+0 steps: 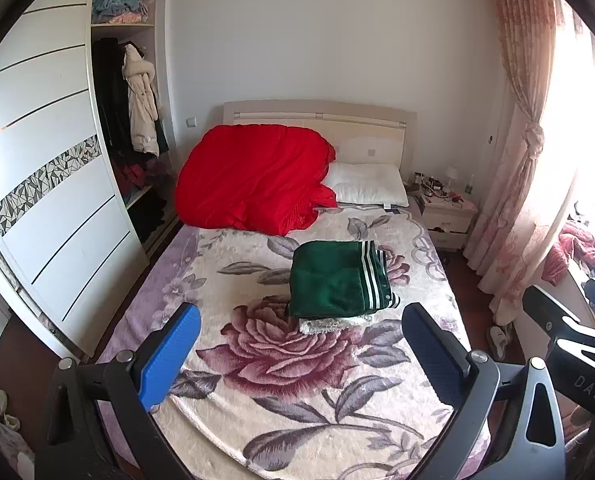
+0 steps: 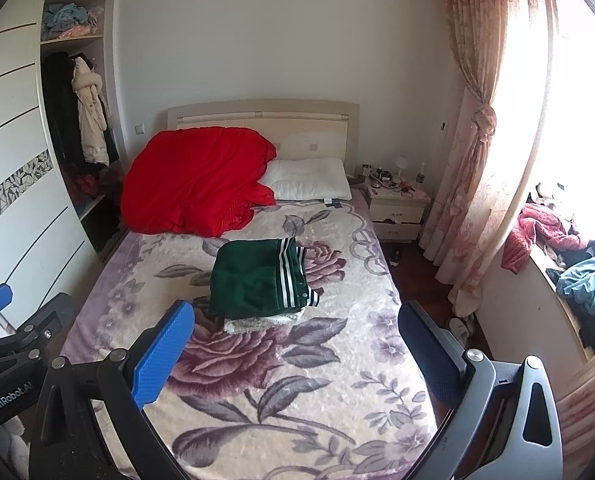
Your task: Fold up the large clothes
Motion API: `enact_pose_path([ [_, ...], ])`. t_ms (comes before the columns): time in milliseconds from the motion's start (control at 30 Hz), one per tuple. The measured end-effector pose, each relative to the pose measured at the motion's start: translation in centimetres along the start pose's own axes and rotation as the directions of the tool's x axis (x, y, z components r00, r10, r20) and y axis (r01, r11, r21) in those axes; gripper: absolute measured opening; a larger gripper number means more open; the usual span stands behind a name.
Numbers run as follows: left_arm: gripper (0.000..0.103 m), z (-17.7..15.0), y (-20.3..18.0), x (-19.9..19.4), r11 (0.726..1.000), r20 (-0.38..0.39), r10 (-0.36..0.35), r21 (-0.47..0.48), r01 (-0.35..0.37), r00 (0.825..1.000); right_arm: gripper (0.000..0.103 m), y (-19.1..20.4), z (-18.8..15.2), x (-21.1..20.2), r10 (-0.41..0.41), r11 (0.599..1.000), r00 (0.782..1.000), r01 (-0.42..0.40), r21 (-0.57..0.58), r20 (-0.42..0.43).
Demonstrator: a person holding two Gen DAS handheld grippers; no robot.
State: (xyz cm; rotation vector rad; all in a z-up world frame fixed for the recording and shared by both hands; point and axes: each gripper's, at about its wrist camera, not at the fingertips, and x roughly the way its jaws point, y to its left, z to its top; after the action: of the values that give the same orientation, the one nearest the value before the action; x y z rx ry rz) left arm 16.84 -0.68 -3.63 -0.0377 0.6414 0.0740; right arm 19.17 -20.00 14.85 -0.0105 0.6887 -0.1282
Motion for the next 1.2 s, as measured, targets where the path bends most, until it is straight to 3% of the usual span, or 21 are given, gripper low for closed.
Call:
enact_pose_path([
  [1200, 0.103, 0.1, 0.4, -1.1, 1.0, 0.007, -0.002, 0.0, 0.002, 1.0, 0.103, 1.3, -0.1, -1.1, -0.009, 1.0, 1.0, 0.009, 0.0, 0.016],
])
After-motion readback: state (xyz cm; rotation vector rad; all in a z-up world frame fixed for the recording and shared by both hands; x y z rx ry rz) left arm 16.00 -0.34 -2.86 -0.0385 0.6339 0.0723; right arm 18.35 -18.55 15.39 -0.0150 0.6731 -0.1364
